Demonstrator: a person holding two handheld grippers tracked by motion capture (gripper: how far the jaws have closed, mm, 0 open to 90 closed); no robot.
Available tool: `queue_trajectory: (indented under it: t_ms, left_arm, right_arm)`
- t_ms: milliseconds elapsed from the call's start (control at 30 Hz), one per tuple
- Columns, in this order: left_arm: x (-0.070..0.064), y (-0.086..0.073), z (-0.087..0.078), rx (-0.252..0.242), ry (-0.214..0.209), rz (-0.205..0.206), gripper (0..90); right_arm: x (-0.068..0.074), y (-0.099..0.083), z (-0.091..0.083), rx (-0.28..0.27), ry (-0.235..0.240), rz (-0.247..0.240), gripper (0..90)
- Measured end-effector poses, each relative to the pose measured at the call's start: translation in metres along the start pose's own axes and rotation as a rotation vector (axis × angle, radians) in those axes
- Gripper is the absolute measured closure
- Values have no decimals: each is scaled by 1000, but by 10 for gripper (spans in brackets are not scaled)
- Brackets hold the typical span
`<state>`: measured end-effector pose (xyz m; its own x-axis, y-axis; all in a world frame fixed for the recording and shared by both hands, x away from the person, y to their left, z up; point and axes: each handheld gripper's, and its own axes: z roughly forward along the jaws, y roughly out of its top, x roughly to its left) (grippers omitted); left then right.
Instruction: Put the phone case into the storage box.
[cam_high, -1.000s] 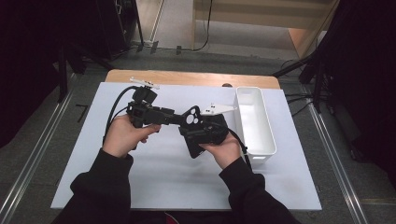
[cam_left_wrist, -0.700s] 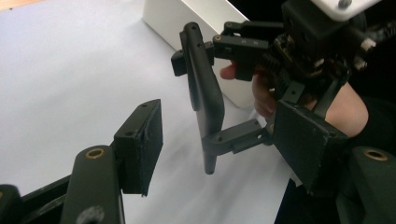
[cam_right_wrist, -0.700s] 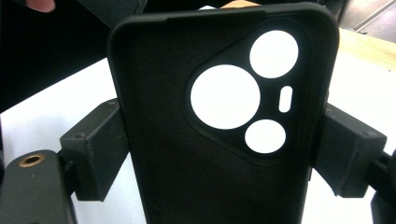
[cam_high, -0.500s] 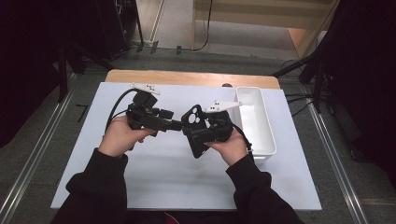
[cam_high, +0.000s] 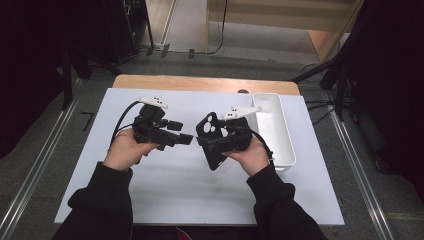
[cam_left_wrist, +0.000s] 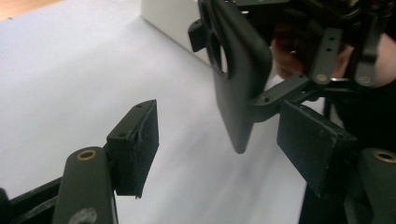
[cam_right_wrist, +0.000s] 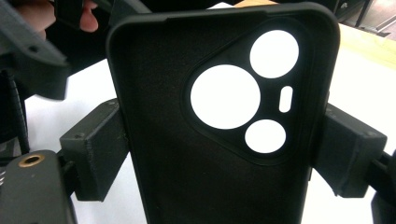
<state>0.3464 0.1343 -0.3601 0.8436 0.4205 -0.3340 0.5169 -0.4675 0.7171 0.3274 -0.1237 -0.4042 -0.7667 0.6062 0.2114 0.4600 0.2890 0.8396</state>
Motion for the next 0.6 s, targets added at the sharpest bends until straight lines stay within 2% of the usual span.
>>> queue_trajectory:
  t_ms: [233,367,600]
  left_arm:
    - [0,-9,4,9,28,28,292]
    - [1,-15,3,-4,4,26,292]
    - [2,-27,6,-10,22,46,292]
  right_arm:
    - [-1,1,-3,2,14,-3,121]
    - [-1,1,-5,7,18,1,121]
    - [-2,2,-9,6,21,-9,121]
